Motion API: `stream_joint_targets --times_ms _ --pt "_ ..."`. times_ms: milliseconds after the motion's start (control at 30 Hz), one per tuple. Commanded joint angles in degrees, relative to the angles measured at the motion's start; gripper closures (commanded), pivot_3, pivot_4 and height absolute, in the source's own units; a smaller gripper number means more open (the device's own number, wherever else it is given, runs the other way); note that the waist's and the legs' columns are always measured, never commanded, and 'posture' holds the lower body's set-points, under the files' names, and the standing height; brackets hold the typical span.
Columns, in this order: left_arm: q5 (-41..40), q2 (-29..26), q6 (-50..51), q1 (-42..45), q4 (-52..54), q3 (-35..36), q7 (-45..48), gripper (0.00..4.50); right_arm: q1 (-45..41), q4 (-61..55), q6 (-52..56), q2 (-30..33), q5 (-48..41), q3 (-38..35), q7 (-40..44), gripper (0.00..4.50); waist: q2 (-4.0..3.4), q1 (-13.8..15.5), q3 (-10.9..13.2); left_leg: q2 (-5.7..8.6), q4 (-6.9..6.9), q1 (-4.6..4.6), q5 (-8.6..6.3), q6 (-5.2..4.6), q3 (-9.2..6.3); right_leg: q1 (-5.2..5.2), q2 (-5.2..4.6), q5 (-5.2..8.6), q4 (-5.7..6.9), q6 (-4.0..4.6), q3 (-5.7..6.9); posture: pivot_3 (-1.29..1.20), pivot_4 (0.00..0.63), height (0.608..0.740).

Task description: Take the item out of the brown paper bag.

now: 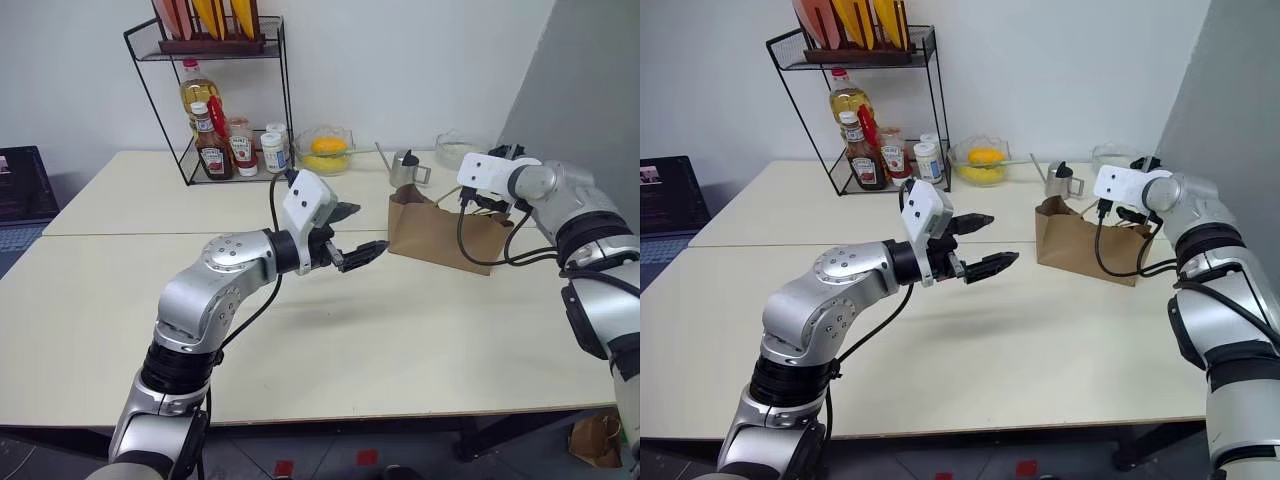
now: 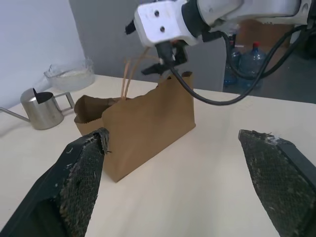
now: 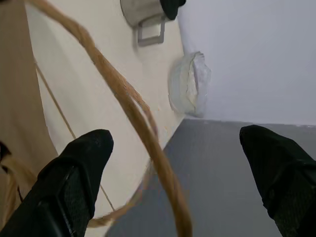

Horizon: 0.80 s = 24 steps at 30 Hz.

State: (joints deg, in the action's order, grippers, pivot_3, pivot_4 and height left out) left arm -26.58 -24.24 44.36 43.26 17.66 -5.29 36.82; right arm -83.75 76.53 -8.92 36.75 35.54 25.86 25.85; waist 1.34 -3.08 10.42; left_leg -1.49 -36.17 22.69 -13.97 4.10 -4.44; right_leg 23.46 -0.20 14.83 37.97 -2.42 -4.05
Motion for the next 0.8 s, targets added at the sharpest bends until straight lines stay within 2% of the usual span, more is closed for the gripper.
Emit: stream_joint_targets --times_ms 33,333,567,700,800 --pt "-0.9 1.5 -1.0 1.6 2.3 1.6 -1.5 0.05 -2.7 0.7 0.4 -0.4 1.1 -0.1 -3.8 0.00 0.00 0.0 0.0 0.00 0.00 0.00 0.00 0.00 0.00 0.00 0.00 0.00 0.01 0.00 0.00 0.00 0.150 0.740" --pt "-1.0 1.8 -0.8 2.3 1.7 2.3 -3.1 0.05 -4.9 1.9 2.6 -2.0 1.0 -1.9 -12.7 0.00 0.00 -0.1 0.0 0.02 0.00 0.01 0.02 0.04 0.00 0.01 -0.02 -0.01 0.03 0.01 0.00 0.00 0.150 0.740" --pt "-0.7 0.9 -0.5 2.3 1.9 2.6 -3.3 0.05 -6.6 1.2 -1.8 -2.2 -0.5 -4.5 -19.5 0.00 -0.01 -0.1 0.0 0.02 0.00 0.01 0.01 0.02 0.00 0.02 -0.02 0.00 0.04 0.01 0.00 0.00 0.150 0.740" --pt "-1.0 0.3 -0.2 1.8 2.3 3.0 -3.6 0.05 -6.8 0.6 -4.9 -2.5 -1.5 -5.9 -20.8 0.00 -0.01 -0.1 0.0 0.02 0.00 0.01 0.00 0.00 0.01 0.03 -0.02 -0.01 0.04 0.01 -0.01 0.00 0.150 0.740" --pt "-1.1 -0.2 -0.3 1.0 2.5 2.7 -3.5 0.05 -6.5 0.5 -6.0 -2.4 -2.0 -6.1 -18.2 0.00 -0.02 -0.1 0.0 0.02 0.00 0.02 0.00 0.00 0.01 0.03 -0.02 -0.01 0.04 0.01 -0.01 0.00 0.150 0.740"
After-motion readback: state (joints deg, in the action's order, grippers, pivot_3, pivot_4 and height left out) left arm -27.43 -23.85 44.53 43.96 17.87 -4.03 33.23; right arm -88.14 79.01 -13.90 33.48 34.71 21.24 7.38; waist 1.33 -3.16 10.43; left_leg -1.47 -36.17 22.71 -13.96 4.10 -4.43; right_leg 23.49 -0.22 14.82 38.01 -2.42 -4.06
